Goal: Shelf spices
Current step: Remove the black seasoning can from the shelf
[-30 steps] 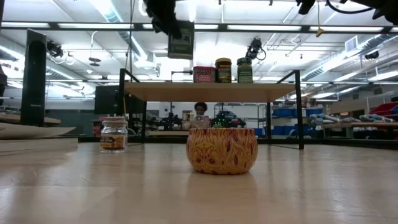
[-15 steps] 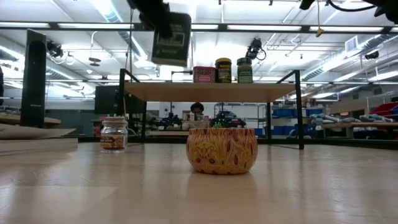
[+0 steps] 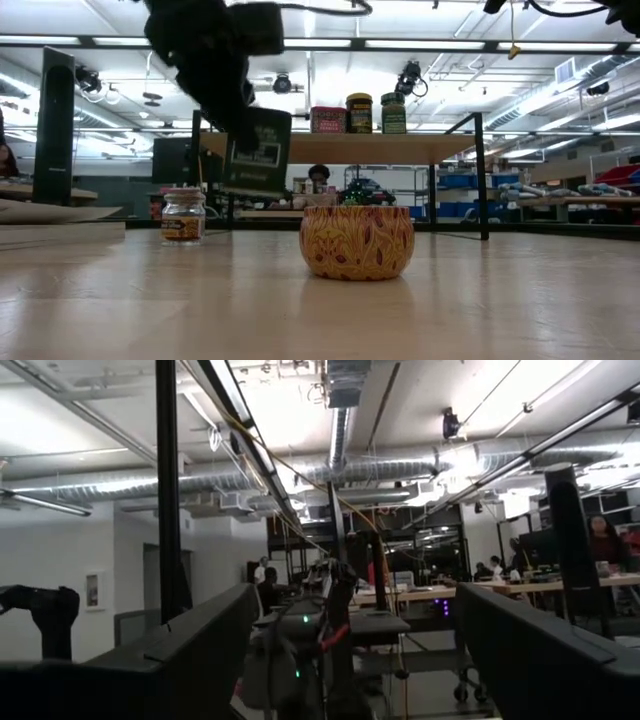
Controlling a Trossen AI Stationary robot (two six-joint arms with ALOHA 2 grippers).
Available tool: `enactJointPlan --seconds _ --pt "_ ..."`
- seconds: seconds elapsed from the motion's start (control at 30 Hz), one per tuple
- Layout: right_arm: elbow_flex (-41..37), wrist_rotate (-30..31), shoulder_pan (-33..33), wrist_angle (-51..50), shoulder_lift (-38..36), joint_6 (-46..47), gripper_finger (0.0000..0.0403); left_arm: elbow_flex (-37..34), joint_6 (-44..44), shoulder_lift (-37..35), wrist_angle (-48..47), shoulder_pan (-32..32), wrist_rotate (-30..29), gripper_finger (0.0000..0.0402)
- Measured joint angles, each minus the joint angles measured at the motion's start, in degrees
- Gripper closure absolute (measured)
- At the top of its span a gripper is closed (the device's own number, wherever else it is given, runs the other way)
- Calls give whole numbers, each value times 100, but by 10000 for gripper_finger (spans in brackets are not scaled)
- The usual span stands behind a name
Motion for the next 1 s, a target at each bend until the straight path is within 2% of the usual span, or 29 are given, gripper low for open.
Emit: enactJointPlan --seconds 0.37,0.7,1.0 --pt "0 0 -1 0 -2 -61 58 -943 -22 0 1015 194 -62 285" --pt "0 0 1 0 -2 -46 58 -997 354 0 1496 231 -58 285" --pt "0 116 4 -2 0 -51 58 -997 451 42 1478 236 -44 285"
